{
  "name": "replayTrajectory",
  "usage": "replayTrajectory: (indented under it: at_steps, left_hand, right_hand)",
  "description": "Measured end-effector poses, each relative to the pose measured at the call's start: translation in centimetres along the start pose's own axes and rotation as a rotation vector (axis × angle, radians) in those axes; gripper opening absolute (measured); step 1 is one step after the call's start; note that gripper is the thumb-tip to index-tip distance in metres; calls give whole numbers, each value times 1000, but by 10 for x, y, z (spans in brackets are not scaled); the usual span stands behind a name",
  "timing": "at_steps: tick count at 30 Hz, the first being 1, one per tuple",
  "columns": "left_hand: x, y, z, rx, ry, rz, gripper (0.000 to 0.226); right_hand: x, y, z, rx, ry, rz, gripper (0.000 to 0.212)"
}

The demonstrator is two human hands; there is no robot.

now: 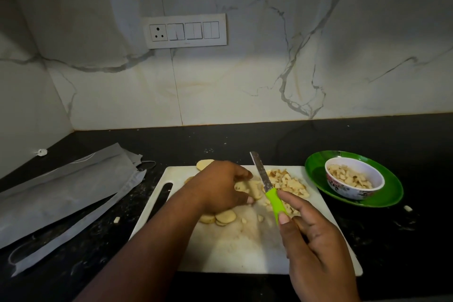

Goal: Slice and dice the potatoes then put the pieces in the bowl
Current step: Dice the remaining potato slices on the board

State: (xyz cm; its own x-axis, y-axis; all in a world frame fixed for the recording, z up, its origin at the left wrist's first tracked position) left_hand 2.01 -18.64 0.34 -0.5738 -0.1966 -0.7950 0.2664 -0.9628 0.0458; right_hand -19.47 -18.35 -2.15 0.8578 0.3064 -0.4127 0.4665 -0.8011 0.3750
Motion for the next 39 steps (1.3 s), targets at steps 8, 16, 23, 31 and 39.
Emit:
replayTrajectory:
  at_steps: [8,16,23,31,39]
  left_hand:
    - [19,17,7,52,45,-8,57]
    - [11,20,-8,104,-86,-37,40]
    - [6,15,-6,121,-67,-42,47]
    - [-23,-9,-25,-29,12,-18,80]
    - [-19,-8,-22,-80,-84,-24,66]
  right_hand:
    - [1,2,-1,9,46,26,35]
    - [0,2,-1,21,10,22,37]
    - [0,2,-2,11,-61,15,34]
    - [-9,18,-15,-59,-664,45,37]
    - [6,16,2,-82,-1021,-7,47]
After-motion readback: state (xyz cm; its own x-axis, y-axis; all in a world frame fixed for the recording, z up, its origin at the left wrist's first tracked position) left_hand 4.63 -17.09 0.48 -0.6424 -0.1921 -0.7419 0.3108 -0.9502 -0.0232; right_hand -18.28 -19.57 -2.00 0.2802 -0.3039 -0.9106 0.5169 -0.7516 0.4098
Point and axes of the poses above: each hand's wrist, its own y-axis towards the middle knuckle, its own x-axis out of the palm, z = x × y, the point moved 4 cm from there along y, towards the middle knuckle, and after that the axes turned 14 degrees about -y, right-handed, at the moved point
